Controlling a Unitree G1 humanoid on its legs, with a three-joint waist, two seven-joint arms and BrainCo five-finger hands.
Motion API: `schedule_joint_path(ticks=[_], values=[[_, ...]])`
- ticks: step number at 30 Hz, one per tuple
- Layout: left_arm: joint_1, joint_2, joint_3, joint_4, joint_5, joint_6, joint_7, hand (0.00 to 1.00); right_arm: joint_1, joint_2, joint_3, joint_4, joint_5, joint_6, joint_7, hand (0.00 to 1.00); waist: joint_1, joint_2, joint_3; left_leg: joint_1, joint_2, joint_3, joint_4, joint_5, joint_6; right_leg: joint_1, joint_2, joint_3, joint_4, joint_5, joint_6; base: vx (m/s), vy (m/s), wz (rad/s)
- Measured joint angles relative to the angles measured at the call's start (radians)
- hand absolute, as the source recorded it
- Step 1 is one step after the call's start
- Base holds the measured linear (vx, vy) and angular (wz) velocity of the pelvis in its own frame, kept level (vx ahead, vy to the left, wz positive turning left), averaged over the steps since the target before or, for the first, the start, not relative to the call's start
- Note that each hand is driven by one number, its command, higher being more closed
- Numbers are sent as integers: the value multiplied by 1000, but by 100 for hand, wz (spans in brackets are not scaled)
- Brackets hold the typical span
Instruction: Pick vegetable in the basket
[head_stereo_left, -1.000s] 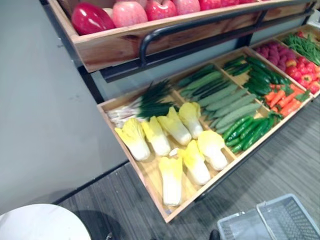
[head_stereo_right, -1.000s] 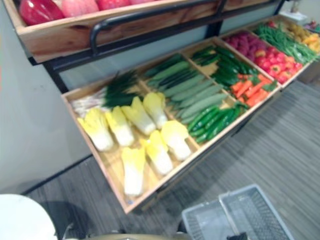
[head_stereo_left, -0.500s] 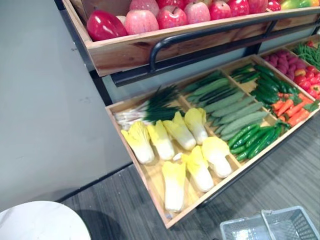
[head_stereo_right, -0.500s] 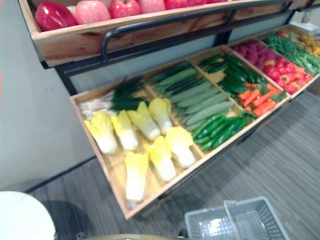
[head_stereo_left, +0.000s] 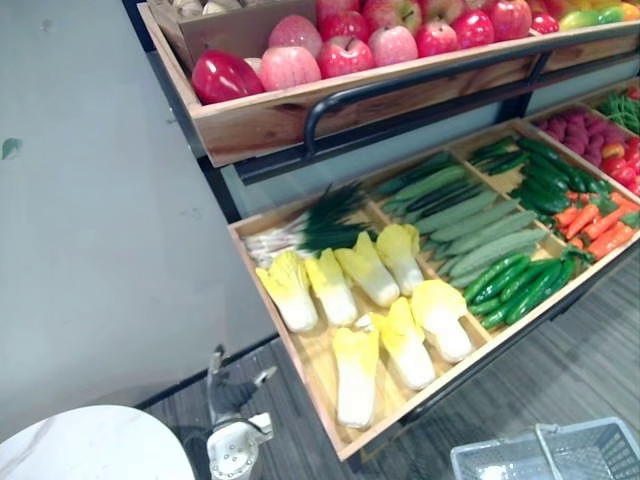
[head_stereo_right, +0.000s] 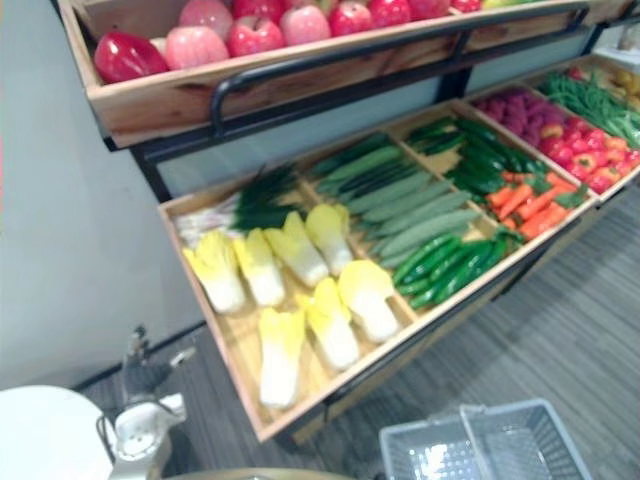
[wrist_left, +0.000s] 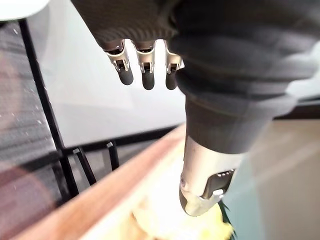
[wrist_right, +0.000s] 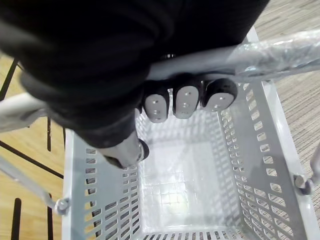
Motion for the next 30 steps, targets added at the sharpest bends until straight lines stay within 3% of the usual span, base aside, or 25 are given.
schedule_joint_path(ticks=[7,12,18,25,30], values=[[21,1,-90,-64,-2,2,-105,0,-2,-10,44,-11,-12,-2,23,100,-1,0,0,3,12,12,13,-4,-5,-2,8,17,10,-7,-9,-46,-11,-6],[18,6,-141,-63,12,11,-128,0,-12,-9,82,-11,-30,-3,24,100,-2,0,-1,12,28,31,12,-11,-16,-3,22,36,9,-13,2,-46,-27,-13],[-30,6,-176,41,100,53,-116,0,-19,-9,91,-12,-31,4,22,100,-3,13,-9,15,44,48,7,-6,-18,-4,41,50,-6,-2,5,31,-23,-8],[-77,14,-173,130,110,68,-81,0,-37,-8,92,-12,-37,18,19,100,-6,15,-11,39,42,81,-9,-8,-24,-15,44,85,-9,1,8,62,13,-14],[-115,16,-171,198,117,69,-58,0,-41,-5,103,-10,-37,28,18,100,-25,14,-12,43,41,84,-10,-14,-25,-11,45,87,-21,3,9,18,7,-2]])
